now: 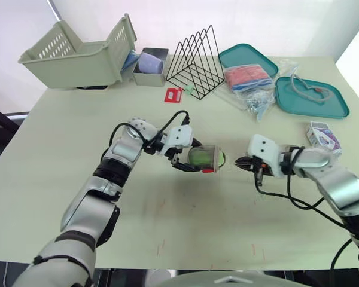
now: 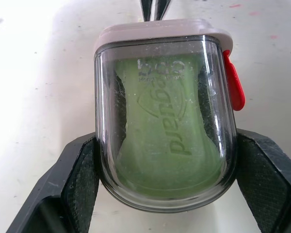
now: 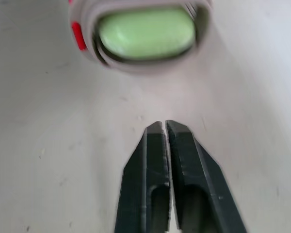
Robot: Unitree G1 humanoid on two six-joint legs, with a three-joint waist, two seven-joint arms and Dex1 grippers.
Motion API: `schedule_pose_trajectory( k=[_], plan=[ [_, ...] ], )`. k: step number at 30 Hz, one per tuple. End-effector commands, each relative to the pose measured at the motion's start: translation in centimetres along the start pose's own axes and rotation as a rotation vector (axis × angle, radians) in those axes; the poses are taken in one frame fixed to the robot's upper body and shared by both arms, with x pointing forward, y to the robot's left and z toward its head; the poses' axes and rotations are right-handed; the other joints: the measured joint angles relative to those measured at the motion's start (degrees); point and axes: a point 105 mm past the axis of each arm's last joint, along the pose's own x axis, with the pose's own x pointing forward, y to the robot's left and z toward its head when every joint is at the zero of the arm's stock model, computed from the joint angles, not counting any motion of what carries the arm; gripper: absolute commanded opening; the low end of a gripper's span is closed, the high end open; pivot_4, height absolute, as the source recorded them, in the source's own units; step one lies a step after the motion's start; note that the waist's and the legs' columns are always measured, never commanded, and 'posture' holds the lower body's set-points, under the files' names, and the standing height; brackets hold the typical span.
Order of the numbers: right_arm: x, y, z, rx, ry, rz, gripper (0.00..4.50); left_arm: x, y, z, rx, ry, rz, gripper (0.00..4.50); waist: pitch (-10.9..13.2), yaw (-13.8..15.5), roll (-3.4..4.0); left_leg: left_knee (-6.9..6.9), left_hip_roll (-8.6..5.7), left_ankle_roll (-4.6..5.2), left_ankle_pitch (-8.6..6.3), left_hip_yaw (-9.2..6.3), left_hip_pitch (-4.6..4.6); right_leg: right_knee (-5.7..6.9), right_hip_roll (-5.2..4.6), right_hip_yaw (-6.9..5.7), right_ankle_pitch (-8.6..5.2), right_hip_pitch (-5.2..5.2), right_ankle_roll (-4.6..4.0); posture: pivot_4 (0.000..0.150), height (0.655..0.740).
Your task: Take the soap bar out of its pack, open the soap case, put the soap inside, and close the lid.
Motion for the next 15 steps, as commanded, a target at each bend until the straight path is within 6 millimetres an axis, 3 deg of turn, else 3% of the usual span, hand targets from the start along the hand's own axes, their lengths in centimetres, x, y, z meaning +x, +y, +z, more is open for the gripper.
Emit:
schedule_pose_trajectory(
  k=[1,6,15],
  plan=[
    [-1.7,1.0,1.1,0.184,-0.079,0.062,2.07,-0.4,0.4,1.4,0.051,-0.050,0.036,3.45,0.00,0.00,0.00,0.00,0.00,0.00,0.00,0.00,0.00,0.01,0.00,0.00,0.00,0.00,0.00,0.150,0.7400],
    [-2.9,2.3,0.8,0.448,-0.099,0.151,4.48,-0.2,0.0,1.7,0.062,-0.065,0.031,3.45,0.00,-0.03,0.00,0.00,0.00,0.00,0.00,-0.01,0.00,0.01,0.00,0.00,0.00,0.01,0.00,0.150,0.7400],
    [-3.2,2.4,1.4,0.781,-0.195,0.248,4.48,0.5,-0.4,3.2,0.124,-0.114,0.060,3.45,0.00,0.03,0.00,0.00,0.00,0.00,0.00,-0.02,0.01,0.03,0.00,0.01,0.00,0.01,0.00,0.150,0.7400]
  ],
)
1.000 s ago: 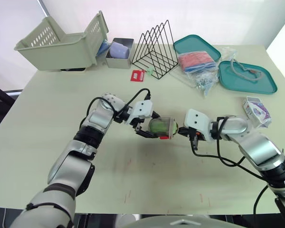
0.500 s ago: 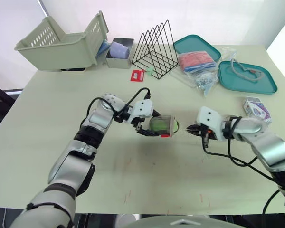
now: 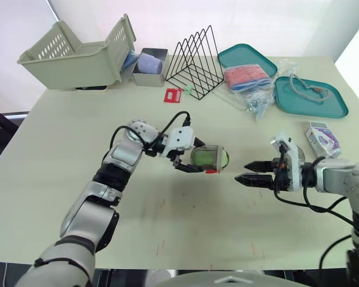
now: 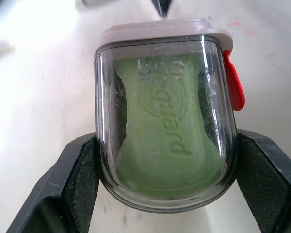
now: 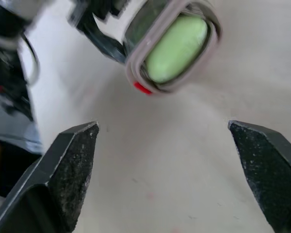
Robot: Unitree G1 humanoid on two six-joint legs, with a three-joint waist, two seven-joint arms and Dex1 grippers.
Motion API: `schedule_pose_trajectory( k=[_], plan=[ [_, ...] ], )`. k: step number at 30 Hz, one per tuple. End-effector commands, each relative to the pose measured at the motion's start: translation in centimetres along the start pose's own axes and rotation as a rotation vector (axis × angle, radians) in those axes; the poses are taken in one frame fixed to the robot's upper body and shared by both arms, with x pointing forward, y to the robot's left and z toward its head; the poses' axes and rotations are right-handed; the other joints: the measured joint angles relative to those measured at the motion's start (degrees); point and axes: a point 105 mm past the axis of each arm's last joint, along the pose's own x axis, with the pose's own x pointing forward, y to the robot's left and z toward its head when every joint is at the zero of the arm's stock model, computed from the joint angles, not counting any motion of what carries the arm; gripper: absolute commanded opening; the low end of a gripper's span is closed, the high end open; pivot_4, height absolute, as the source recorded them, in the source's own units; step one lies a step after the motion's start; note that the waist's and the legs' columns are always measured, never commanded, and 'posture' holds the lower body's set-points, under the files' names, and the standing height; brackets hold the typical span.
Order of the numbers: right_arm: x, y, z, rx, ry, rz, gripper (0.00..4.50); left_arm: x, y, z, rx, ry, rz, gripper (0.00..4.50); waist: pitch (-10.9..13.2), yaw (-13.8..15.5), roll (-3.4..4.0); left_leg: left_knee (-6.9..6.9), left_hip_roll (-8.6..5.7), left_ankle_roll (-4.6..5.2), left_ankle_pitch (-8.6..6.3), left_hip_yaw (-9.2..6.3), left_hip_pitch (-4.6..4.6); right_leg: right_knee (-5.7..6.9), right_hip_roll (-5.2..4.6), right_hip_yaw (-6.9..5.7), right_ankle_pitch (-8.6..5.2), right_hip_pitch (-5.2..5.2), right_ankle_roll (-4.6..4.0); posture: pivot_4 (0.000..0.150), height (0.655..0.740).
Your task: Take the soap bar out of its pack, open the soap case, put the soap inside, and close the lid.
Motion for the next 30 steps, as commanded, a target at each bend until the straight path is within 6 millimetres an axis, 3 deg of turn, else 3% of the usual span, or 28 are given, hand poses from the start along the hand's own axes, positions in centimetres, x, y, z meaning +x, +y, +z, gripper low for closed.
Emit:
schedule_pose_trajectory(
  k=[1,9,30],
  plan=[
    [-0.3,0.5,0.6,0.062,-0.057,0.057,4.48,-0.3,0.5,1.7,0.067,-0.053,0.045,3.45,0.00,-0.02,0.00,-0.01,0.00,0.00,0.00,0.00,0.00,-0.01,0.00,0.00,0.00,0.00,0.00,0.150,0.7400],
    [0.9,0.6,2.1,0.143,-0.145,0.091,4.48,0.1,0.4,2.9,0.109,-0.097,0.087,3.45,0.00,-0.19,0.00,-0.01,0.00,0.00,0.00,0.00,0.00,0.01,0.00,0.01,0.00,0.00,0.00,0.150,0.7400],
    [3.5,1.2,3.2,0.222,-0.170,0.101,4.48,0.2,0.8,3.8,0.168,-0.111,0.102,3.45,0.00,-0.23,0.01,-0.03,0.01,0.00,0.00,0.00,0.00,0.00,0.00,0.01,0.00,0.00,0.00,0.150,0.7400]
  ],
)
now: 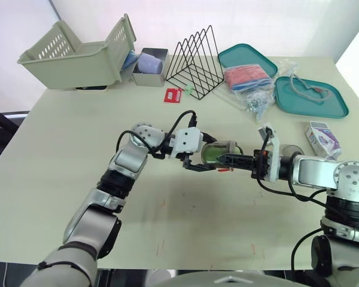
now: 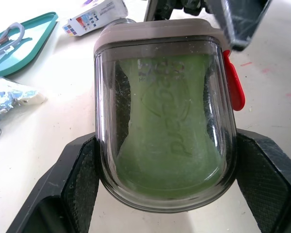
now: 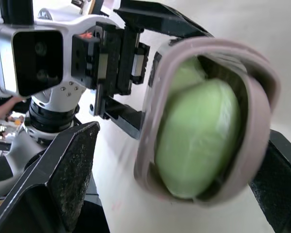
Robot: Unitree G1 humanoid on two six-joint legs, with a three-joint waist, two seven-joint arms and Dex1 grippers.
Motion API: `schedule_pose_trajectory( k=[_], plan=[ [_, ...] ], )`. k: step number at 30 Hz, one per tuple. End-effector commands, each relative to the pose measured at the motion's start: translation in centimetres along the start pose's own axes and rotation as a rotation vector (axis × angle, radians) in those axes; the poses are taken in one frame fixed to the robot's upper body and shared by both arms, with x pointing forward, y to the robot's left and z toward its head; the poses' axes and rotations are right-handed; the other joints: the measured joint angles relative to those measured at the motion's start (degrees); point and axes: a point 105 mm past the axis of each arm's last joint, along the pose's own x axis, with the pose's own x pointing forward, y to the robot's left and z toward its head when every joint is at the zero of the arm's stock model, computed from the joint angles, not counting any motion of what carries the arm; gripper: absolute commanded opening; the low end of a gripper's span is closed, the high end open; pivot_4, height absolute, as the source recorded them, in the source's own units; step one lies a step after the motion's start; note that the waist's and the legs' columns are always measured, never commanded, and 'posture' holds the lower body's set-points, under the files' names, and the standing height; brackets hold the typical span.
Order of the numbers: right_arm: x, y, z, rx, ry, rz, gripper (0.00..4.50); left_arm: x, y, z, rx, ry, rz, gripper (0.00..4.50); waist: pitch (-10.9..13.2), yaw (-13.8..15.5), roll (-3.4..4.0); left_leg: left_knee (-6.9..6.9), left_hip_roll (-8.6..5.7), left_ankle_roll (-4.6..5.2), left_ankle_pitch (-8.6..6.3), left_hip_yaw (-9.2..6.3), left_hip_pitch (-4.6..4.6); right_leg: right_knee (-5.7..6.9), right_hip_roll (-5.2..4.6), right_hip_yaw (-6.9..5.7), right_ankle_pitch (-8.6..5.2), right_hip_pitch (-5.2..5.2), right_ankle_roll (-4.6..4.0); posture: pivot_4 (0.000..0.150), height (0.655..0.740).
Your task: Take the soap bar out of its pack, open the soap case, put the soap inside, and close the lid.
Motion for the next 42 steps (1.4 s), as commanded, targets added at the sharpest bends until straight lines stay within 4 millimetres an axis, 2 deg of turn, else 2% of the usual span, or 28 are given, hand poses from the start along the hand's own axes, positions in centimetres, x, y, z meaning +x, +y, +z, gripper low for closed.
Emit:
schedule_pose_trajectory(
  k=[1,9,30,34,35,37,42],
  plan=[
    [-0.06,0.84,0.74,-0.029,-0.018,0.019,4.48,-0.26,0.92,1.67,0.065,-0.041,0.023,3.45,0.00,0.02,0.00,0.00,0.00,0.00,0.00,0.00,0.00,-0.01,0.00,0.00,0.00,0.00,0.00,0.150,0.7400],
    [0.39,1.52,0.61,-0.019,-0.013,0.041,4.48,-0.34,1.00,1.80,0.069,-0.042,0.024,3.45,0.00,-0.03,0.00,-0.01,0.00,0.00,0.00,0.00,0.00,-0.02,0.00,0.00,0.00,0.00,0.00,0.150,0.7400],
    [0.74,1.11,0.34,-0.024,0.000,-0.007,4.48,-0.31,1.28,1.97,0.061,-0.044,0.027,3.45,0.00,0.00,0.00,-0.03,0.01,0.01,0.00,0.00,-0.02,-0.06,0.00,0.00,0.00,0.00,0.00,0.150,0.7400],
    [0.85,1.05,0.26,-0.025,0.006,-0.009,3.31,-0.32,1.41,2.04,0.062,-0.043,0.031,3.45,0.00,0.03,0.00,-0.03,0.01,0.01,0.00,0.00,-0.02,-0.06,0.00,0.00,0.00,0.00,0.00,0.150,0.7400],
    [0.86,1.06,0.24,-0.024,0.007,-0.008,2.78,-0.35,1.44,2.06,0.064,-0.044,0.032,3.45,0.00,0.02,0.00,-0.03,0.00,0.00,0.00,0.00,-0.02,-0.06,0.00,0.00,0.00,0.00,0.00,0.150,0.7400],
    [0.84,1.07,0.21,-0.025,0.012,-0.006,2.18,-0.41,1.51,2.08,0.067,-0.043,0.035,3.45,0.00,0.02,0.00,-0.03,0.01,0.01,0.00,0.00,-0.02,-0.06,0.00,0.00,0.00,0.00,0.00,0.150,0.7400],
    [0.60,0.88,0.18,-0.028,0.025,-0.012,2.16,-0.47,1.58,2.10,0.077,-0.043,0.041,3.45,0.00,0.02,0.00,-0.04,0.01,0.01,0.00,0.00,-0.02,-0.08,0.00,0.00,0.00,0.00,0.00,0.150,0.7400]
  ],
)
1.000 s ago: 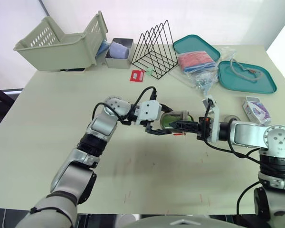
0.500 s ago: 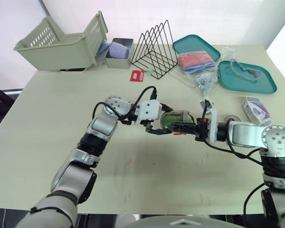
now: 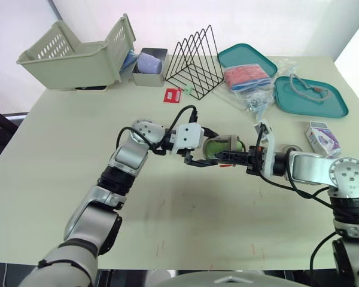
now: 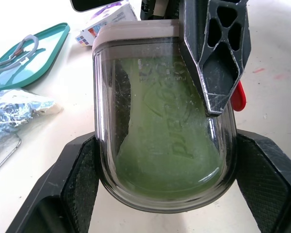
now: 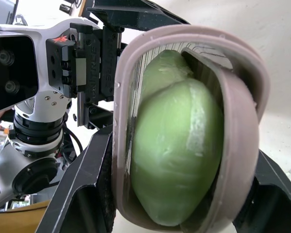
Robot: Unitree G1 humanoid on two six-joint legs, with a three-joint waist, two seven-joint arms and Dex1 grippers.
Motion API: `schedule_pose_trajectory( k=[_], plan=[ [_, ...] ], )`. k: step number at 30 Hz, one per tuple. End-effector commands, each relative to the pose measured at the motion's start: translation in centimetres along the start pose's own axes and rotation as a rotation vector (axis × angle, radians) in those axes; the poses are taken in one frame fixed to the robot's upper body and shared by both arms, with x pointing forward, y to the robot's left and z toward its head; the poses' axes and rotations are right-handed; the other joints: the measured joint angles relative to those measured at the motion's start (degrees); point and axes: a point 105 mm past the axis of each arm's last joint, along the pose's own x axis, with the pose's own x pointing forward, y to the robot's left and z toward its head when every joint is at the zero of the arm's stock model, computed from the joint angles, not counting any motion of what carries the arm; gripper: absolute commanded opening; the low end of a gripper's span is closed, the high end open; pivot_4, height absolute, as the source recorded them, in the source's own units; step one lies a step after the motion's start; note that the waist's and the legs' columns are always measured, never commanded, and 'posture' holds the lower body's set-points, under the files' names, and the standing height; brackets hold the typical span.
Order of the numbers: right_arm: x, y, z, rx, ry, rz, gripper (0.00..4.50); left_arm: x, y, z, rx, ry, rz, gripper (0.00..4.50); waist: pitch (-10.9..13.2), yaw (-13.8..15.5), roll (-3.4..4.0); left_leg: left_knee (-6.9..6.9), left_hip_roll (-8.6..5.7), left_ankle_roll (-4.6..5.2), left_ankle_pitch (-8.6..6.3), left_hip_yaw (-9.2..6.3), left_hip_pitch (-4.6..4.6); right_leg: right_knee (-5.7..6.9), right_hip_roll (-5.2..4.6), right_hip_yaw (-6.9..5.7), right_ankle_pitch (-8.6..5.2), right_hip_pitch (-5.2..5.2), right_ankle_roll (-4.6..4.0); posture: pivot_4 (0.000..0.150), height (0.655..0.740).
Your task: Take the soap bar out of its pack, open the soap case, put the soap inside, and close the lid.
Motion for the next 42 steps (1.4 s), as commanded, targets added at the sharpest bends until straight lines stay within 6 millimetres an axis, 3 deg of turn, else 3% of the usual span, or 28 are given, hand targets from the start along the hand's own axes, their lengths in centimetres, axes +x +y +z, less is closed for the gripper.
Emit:
schedule_pose_trajectory(
  k=[1,7,9,32,37,42],
  plan=[
    [-0.2,0.9,-0.1,-0.043,0.027,0.028,2.16,-0.3,0.8,1.2,0.041,-0.031,0.024,3.45,0.00,0.03,0.00,0.00,0.00,0.00,0.00,0.00,0.00,0.00,0.00,0.00,0.00,0.00,0.00,0.150,0.7400],
    [-0.3,0.9,-0.1,-0.046,0.030,0.034,2.16,-0.3,1.1,1.5,0.039,-0.056,0.045,3.45,0.00,0.02,0.00,0.00,0.00,0.00,0.00,0.00,0.00,0.00,0.00,0.00,0.00,0.00,0.00,0.150,0.7400],
    [-0.3,1.0,-0.2,-0.048,0.031,0.038,2.16,-0.4,1.3,1.6,0.035,-0.071,0.056,4.50,0.00,0.01,0.00,0.00,0.00,0.00,0.00,0.00,0.00,-0.01,0.00,0.00,0.00,0.00,0.00,0.150,0.7400],
    [-1.8,-0.4,0.3,-0.162,0.060,-0.054,2.11,-3.9,2.7,-0.8,-0.108,-0.023,0.080,4.50,0.01,0.12,-0.01,-0.02,0.00,0.00,0.00,0.01,-0.02,-0.05,0.00,-0.01,0.00,0.00,0.00,0.150,0.7400],
    [-2.3,-0.7,0.7,-0.252,0.088,-0.096,2.11,-3.8,2.7,-0.7,-0.150,-0.047,0.097,4.50,0.01,0.05,-0.01,-0.02,0.00,0.00,0.00,0.00,-0.03,-0.04,0.00,-0.01,0.00,-0.01,0.00,0.150,0.7400],
    [-3.2,0.4,2.1,-0.529,0.155,-0.134,2.11,-3.6,2.2,-0.2,-0.266,-0.104,0.097,4.50,0.03,0.01,0.04,-0.03,0.00,0.00,0.00,0.00,-0.03,-0.04,0.00,-0.01,0.00,-0.03,0.00,0.150,0.7400]
  ],
)
